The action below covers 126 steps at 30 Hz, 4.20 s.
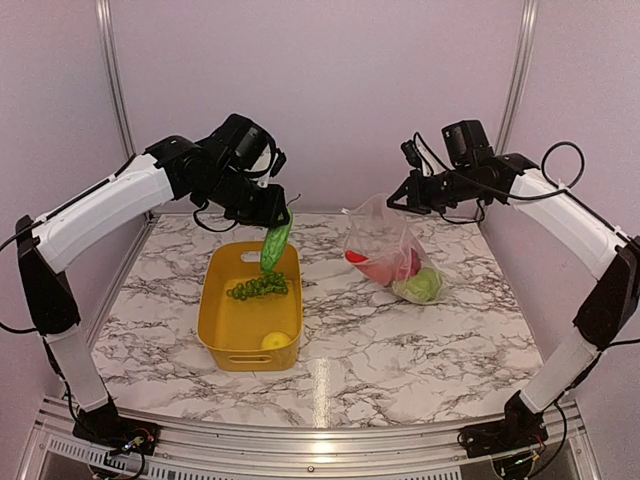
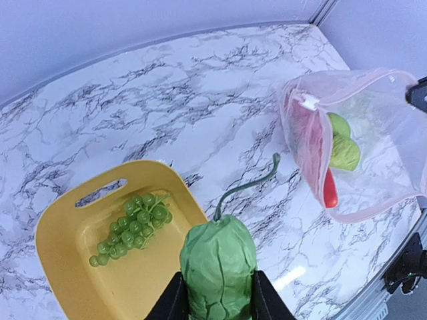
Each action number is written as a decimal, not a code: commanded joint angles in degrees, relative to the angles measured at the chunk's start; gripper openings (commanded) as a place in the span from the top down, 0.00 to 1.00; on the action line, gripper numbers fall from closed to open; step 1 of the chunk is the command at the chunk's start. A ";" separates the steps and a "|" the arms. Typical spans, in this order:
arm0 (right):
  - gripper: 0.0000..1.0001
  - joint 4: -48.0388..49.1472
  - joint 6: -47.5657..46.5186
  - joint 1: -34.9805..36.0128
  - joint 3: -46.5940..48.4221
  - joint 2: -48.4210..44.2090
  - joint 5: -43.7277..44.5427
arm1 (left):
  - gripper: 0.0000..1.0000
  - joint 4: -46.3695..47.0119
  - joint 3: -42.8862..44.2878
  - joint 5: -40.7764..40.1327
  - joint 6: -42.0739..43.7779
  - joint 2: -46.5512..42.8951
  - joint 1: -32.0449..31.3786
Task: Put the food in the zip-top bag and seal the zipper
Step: Place the fake vegetable in the zipper food storage bag, then adjust the zipper food storage bag at the center of the board.
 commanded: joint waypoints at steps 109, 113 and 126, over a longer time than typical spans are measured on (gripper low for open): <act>1.00 -12.81 -3.95 2.88 21.44 5.86 12.92 | 1.00 24.46 12.35 -8.41 -12.15 6.61 -12.75; 1.00 -11.78 -3.77 2.58 21.98 6.03 11.04 | 1.00 24.01 6.76 -2.36 -16.02 7.94 -7.84; 1.00 -14.28 -6.34 1.39 30.76 7.36 15.75 | 0.77 33.37 13.37 6.95 -18.12 15.32 -6.06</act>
